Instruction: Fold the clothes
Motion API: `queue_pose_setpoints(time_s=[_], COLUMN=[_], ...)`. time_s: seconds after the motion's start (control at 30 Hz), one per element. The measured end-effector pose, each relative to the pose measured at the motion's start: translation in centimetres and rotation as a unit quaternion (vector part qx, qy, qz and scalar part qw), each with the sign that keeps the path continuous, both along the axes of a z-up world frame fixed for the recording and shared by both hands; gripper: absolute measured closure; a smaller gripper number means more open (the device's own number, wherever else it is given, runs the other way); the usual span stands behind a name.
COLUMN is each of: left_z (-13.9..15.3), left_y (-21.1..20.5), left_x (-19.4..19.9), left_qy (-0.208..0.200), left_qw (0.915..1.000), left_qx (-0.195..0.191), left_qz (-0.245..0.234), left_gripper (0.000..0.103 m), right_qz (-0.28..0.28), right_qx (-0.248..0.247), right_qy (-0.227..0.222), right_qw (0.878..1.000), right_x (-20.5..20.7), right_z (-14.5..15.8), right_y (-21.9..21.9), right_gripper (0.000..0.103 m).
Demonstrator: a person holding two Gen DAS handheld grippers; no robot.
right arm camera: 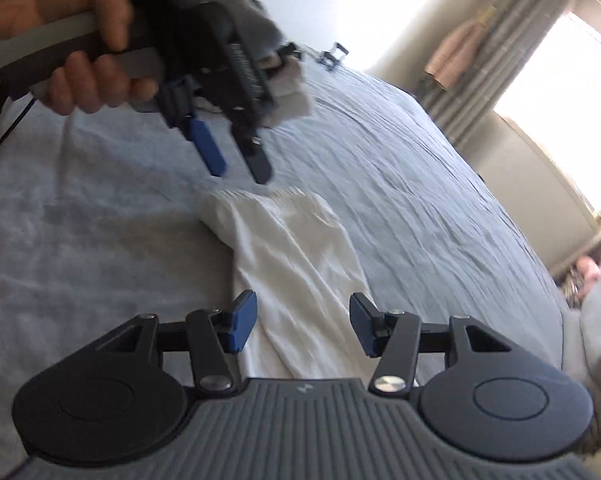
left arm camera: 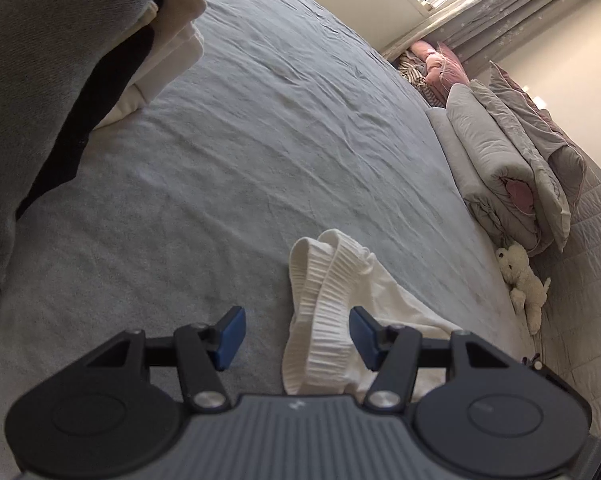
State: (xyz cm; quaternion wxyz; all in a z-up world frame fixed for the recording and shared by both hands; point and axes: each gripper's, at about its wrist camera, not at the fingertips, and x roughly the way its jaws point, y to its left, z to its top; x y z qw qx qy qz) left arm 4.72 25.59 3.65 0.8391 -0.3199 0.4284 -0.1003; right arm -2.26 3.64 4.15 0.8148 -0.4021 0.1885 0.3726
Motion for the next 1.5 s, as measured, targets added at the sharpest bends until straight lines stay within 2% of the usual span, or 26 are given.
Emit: queue_pose_setpoints(time_s=[0.1, 0.2, 0.23, 0.27, 0.3, 0.37, 0.43, 0.5, 0.6, 0.67, 0.83, 1.0, 1.13, 1.2, 1.23, 1.27, 1.4, 1.5], left_z=[0.4, 0.9, 1.0, 1.2, 1.3, 1.4, 1.3, 1.1, 0.7, 0.4, -0.1, -1.1, -1.6, -1.9, -2.0, -2.2, -2.4, -2.3], left_y=[1.1, 1.5, 1.6, 1.6, 1.6, 1.6, 1.6, 1.6, 1.5, 1.3, 0.0, -1.0, -1.8, -2.5, -2.9, -3.4, -5.3, -5.9], left_x=[-0.5, -1.0, -1.1, -1.1, -1.1, -1.0, -0.7, -0.5, -0.2, -0.1, 0.4, 1.1, 2.0, 2.4, 2.7, 2.8, 3.1, 3.1], left_qy=[-0.015, -0.038, -0.044, -0.048, -0.051, -0.049, -0.037, -0.027, -0.016, -0.008, 0.003, 0.031, 0.036, 0.036, 0.037, 0.038, 0.027, 0.008], left_qw=[0.9995, 0.9978, 0.9969, 0.9962, 0.9959, 0.9959, 0.9958, 0.9956, 0.9956, 0.9954, 0.996, 0.9956, 0.9954, 0.996, 0.9965, 0.9973, 0.9995, 0.9999], left_qx=[-0.027, -0.055, -0.065, -0.072, -0.074, -0.076, -0.084, -0.089, -0.09, -0.092, -0.089, -0.087, -0.088, -0.081, -0.075, -0.063, -0.015, 0.004], left_qz=[0.007, 0.0, -0.004, -0.006, -0.006, -0.001, 0.006, 0.014, 0.023, 0.025, 0.011, 0.013, 0.014, 0.011, 0.01, 0.006, -0.006, -0.01], left_gripper=[0.045, 0.044, 0.043, 0.038, 0.035, 0.024, 0.024, 0.024, 0.024, 0.024, 0.024, 0.024, 0.026, 0.03, 0.038, 0.042, 0.042, 0.042], right_qz=[0.065, 0.089, 0.09, 0.082, 0.068, 0.036, -0.009, -0.055, -0.119, -0.148, -0.205, -0.215, -0.209, -0.204, -0.203, -0.202, -0.209, -0.224], right_qx=[-0.04, -0.092, -0.111, -0.105, -0.083, -0.032, 0.028, 0.084, 0.155, 0.153, 0.133, 0.108, 0.125, 0.116, 0.11, 0.103, 0.122, 0.137], right_qy=[-0.013, -0.011, -0.008, 0.001, 0.013, 0.038, 0.069, 0.1, 0.142, 0.138, 0.075, 0.046, 0.037, 0.028, 0.025, 0.024, 0.026, 0.028], right_qw=[0.997, 0.992, 0.99, 0.991, 0.994, 0.998, 0.997, 0.99, 0.97, 0.967, 0.967, 0.97, 0.969, 0.972, 0.973, 0.974, 0.97, 0.965], right_x=[0.7, 1.8, 2.3, 2.8, 3.4, 4.6, 6.5, 8.6, 11.5, 12.8, 14.6, 16.5, 16.8, 16.9, 17.0, 17.2, 17.6, 17.9], right_z=[-0.7, -1.8, -2.2, -2.1, -1.4, 0.0, 1.7, 3.4, 5.6, 5.7, 5.9, 5.1, 4.8, 4.6, 4.4, 4.1, 4.3, 4.4], right_y=[4.0, 5.9, 6.0, 5.7, 5.2, 4.1, 2.2, 0.0, -2.8, -3.4, -3.0, -2.7, -2.0, -1.8, -1.7, -1.6, -2.6, -3.6], right_gripper=[0.048, 0.057, 0.07, 0.081, 0.098, 0.098, 0.098, 0.098, 0.098, 0.097, 0.098, 0.098, 0.097, 0.097, 0.097, 0.097, 0.097, 0.097])
